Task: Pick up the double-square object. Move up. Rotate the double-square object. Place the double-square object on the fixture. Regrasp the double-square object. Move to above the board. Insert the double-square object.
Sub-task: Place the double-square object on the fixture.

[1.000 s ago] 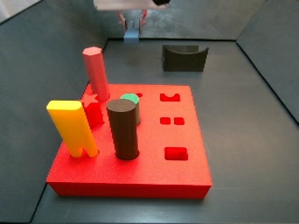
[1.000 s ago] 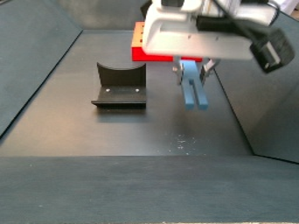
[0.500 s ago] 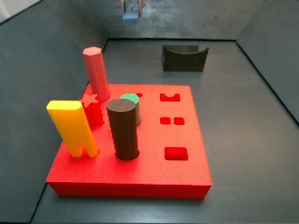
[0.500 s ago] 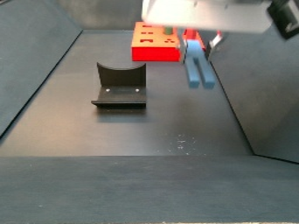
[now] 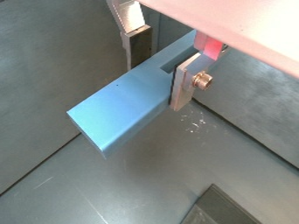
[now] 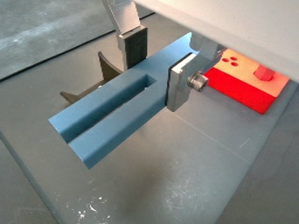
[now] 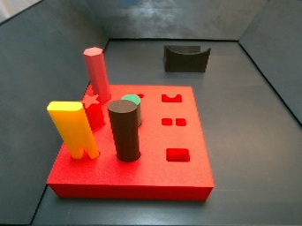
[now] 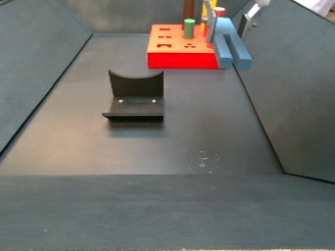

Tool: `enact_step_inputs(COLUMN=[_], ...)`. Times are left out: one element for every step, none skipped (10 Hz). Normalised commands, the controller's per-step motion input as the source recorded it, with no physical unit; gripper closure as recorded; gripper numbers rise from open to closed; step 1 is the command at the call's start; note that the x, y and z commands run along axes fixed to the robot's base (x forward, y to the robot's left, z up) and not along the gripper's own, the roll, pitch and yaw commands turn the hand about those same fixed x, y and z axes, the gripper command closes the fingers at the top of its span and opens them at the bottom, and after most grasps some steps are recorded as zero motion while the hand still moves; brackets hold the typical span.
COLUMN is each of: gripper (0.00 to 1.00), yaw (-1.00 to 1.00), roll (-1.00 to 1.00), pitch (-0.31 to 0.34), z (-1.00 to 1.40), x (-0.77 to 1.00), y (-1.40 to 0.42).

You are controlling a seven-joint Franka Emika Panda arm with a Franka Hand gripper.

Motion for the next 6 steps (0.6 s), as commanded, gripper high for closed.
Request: enact_step_inputs(gripper=[1.0, 1.0, 1.0, 1.0, 1.0, 1.0], yaw=[0.04, 0.04, 0.04, 0.04, 0.04, 0.04], roll=[0.12, 0.12, 0.11, 0.1, 0.09, 0.09], pitch=[-0.013, 0.012, 0.055, 0.087, 0.113, 0.128], z=[0.16, 0.15, 0.12, 0.1, 0.09, 0.08], x=[1.0, 1.0, 1.0, 1.0, 1.0, 1.0], y=[-0.12, -0.11, -0.08, -0.08, -0.06, -0.05])
